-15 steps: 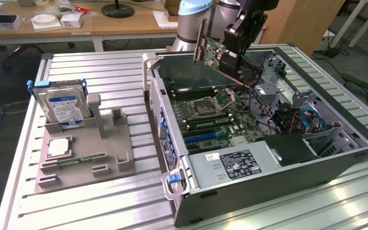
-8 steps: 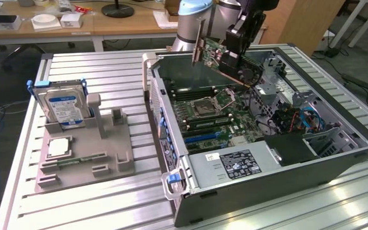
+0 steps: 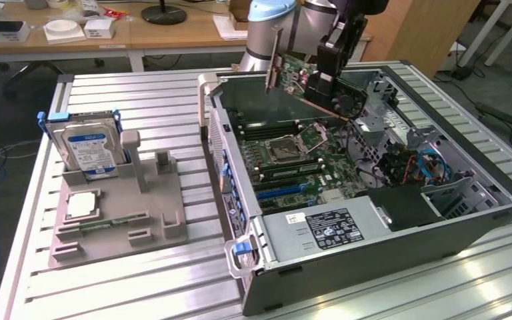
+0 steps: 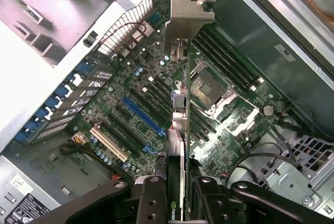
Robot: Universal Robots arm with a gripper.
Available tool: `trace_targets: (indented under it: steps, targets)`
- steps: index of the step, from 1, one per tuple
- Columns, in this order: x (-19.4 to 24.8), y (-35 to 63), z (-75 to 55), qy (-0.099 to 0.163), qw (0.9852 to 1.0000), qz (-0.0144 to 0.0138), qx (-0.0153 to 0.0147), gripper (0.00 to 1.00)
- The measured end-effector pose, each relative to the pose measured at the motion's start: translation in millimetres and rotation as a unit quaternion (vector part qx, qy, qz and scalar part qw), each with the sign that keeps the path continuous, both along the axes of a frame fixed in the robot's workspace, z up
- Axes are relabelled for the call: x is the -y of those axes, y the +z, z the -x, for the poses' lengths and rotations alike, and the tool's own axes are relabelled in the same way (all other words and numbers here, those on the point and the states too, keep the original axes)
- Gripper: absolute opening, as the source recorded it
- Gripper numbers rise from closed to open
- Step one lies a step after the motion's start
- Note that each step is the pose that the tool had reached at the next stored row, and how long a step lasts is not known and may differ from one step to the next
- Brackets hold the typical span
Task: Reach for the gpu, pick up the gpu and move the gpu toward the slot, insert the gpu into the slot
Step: 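Insert the gpu into the slot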
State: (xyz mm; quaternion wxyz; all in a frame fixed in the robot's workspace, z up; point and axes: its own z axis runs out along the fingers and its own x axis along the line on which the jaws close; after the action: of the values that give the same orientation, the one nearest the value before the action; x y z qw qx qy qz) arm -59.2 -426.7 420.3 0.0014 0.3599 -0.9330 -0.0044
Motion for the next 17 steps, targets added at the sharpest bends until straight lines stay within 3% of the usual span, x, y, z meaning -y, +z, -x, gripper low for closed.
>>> trace_targets:
  steps: [8, 17]
  targets:
    - [0.2, 0.0, 0.0, 0.035, 0.9994, 0.0, 0.0, 0.26]
    - [0.5, 0.0, 0.0, 0.073, 0.9973, 0.0, 0.0, 0.26]
